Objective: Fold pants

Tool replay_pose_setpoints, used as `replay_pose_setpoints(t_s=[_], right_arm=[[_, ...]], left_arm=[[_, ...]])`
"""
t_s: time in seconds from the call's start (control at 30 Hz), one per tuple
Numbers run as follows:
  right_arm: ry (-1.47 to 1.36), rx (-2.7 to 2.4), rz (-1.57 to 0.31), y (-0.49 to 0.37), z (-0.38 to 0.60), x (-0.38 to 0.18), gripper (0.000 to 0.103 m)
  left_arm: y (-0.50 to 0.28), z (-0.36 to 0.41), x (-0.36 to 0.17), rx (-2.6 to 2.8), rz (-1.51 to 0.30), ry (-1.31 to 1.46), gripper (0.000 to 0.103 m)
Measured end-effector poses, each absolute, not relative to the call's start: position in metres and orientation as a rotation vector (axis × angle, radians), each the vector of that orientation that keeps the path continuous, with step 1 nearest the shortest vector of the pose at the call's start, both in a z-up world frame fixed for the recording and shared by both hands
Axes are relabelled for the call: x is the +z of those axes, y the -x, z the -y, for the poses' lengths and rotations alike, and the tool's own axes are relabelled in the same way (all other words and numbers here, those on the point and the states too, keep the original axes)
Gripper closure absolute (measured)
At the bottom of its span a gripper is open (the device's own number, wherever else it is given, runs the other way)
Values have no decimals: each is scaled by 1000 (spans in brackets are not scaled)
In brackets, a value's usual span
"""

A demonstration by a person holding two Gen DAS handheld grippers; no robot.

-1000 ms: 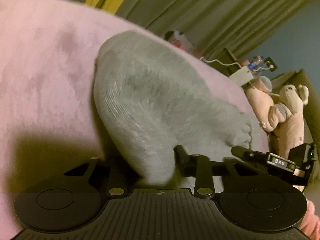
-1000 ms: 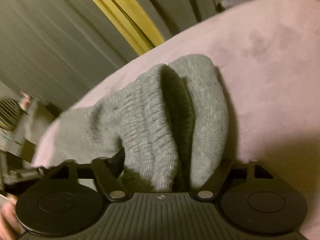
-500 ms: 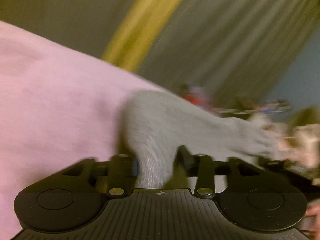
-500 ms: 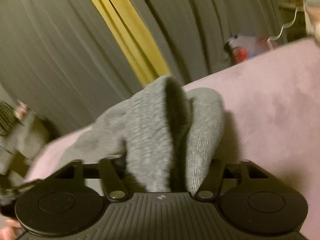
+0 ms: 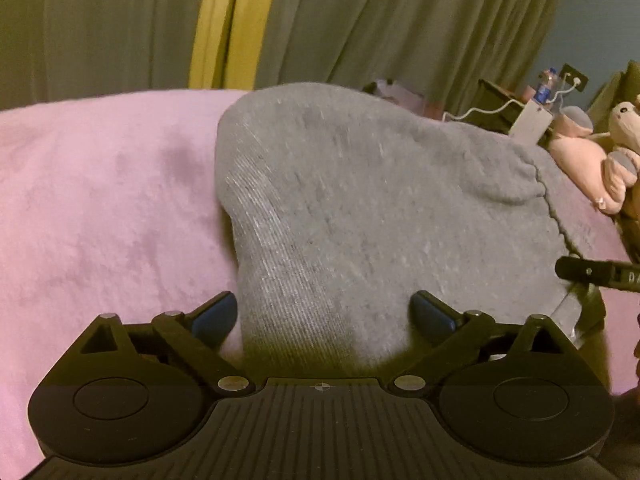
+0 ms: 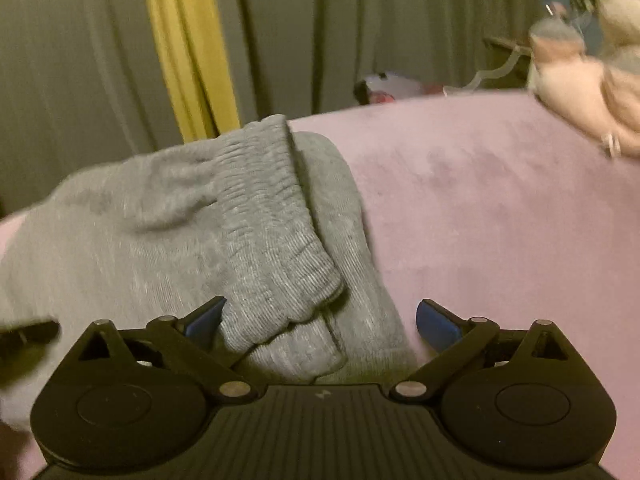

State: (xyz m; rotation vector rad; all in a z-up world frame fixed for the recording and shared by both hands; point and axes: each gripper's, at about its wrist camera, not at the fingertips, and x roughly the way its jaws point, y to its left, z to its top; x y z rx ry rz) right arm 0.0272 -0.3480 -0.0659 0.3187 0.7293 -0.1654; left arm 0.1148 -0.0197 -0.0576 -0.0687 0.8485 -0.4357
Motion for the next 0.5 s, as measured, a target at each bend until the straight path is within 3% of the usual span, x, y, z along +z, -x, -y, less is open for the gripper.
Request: replay_pose_setpoints(t_s=[0.37, 0.5], right_arm=[[-266, -154, -615, 15, 316, -41, 4], [-257, -66, -463, 27, 309, -33, 5]], left_arm=[[-57, -20, -16, -289, -713, 233, 6], [-28, -17, -1, -288, -580, 325, 5]])
